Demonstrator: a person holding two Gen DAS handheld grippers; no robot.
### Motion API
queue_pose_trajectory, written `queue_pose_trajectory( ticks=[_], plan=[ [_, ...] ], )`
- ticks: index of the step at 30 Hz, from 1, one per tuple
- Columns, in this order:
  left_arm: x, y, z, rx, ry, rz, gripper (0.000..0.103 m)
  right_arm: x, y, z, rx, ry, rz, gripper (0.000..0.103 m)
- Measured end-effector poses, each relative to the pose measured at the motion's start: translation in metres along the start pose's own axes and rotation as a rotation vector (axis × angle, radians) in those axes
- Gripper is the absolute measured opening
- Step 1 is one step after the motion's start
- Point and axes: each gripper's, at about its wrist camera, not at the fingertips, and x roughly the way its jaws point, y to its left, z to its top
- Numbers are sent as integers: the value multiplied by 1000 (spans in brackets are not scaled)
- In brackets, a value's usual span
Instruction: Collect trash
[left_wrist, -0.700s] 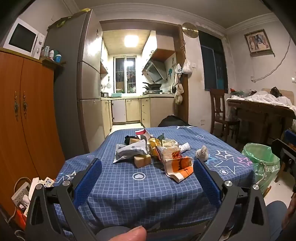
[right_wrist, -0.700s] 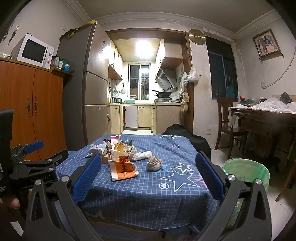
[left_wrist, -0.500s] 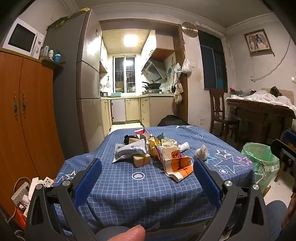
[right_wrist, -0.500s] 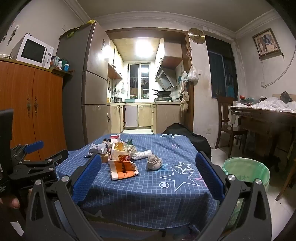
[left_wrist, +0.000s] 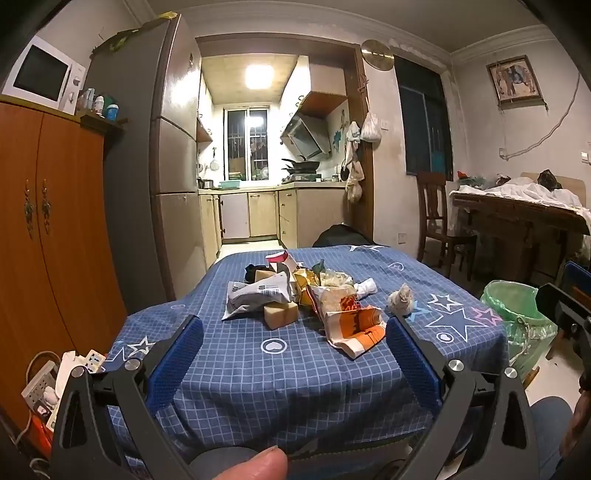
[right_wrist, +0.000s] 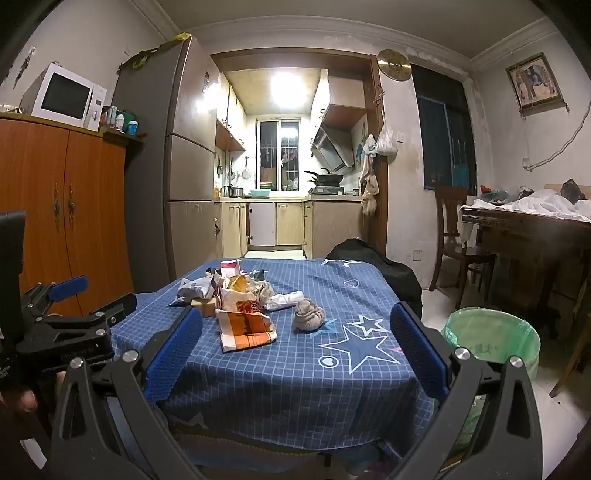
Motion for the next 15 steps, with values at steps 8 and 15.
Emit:
queue_pose_trajectory(
  ticks=[8,15],
  plan=[
    [2,1,-2,-2,19,-3,98,3,1,-1,-1,17,3,98],
    [4,2,-2,0,22,-5,98,4,3,0,-4,23,6,98]
  ],
)
